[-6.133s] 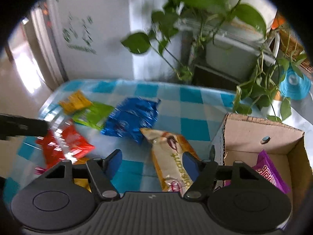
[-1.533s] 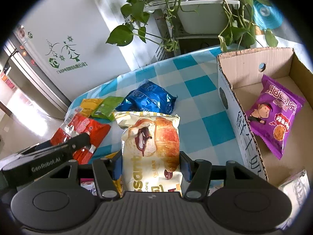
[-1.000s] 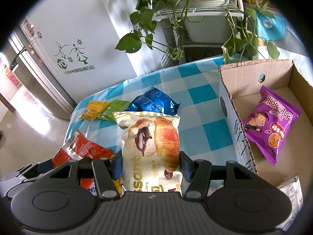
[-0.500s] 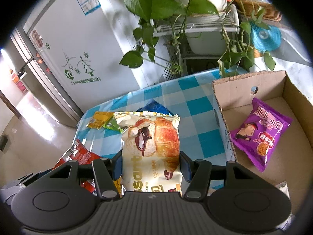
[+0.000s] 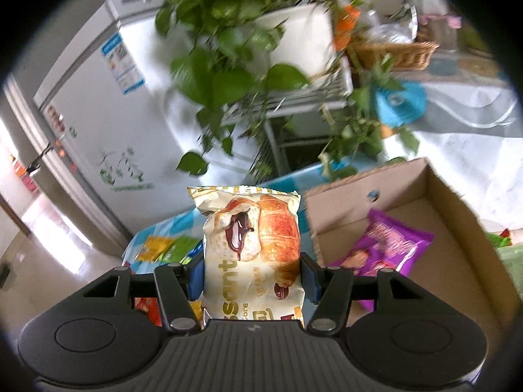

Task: Organize snacks
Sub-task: 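Carry the bread bag toward the cardboard box while the left gripper carries the red-orange bag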

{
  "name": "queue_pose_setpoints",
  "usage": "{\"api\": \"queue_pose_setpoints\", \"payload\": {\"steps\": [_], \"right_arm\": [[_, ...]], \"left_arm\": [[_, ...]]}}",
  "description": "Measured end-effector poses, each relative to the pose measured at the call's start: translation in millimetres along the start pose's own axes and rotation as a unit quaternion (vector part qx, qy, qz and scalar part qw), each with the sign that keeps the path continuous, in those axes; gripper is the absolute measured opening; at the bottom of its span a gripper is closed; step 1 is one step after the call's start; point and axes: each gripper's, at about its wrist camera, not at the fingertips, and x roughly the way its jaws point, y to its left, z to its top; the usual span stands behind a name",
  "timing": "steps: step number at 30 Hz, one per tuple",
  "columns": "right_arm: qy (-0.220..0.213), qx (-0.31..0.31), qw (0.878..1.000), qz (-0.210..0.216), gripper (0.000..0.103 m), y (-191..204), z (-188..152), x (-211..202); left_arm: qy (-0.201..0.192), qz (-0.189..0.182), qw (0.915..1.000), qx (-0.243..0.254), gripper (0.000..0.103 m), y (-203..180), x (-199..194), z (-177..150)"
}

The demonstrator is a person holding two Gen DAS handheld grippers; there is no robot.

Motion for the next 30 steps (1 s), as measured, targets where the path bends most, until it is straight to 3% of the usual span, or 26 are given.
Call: {"api": "queue_pose_setpoints", "payload": {"steps": [16,22,26,30], "right_arm": [[-0.066,0.049,0.995,-0.061,0.063,-68,13,-53],[-0.068,0.077,0.992,-0.073,0.063,-89,11,-60],[-0.064,0.085,0.992,-0.069,0.063,-93,8,-61],[-0.066,0.089,0.992,-0.063,0.063,-94,6,-64]], "left_arm": [[-0.008,-0.088,0.9956,0.033,0.076,-88,3,18],[0.015,-0.123,0.9917,0.032,0.075,-124,17,12],[0.017,-0.110,0.9925,0.049,0.078,-124,25,9],[0.065,-0.097,0.9914,0.059,0.086,-100,52,3]]}}
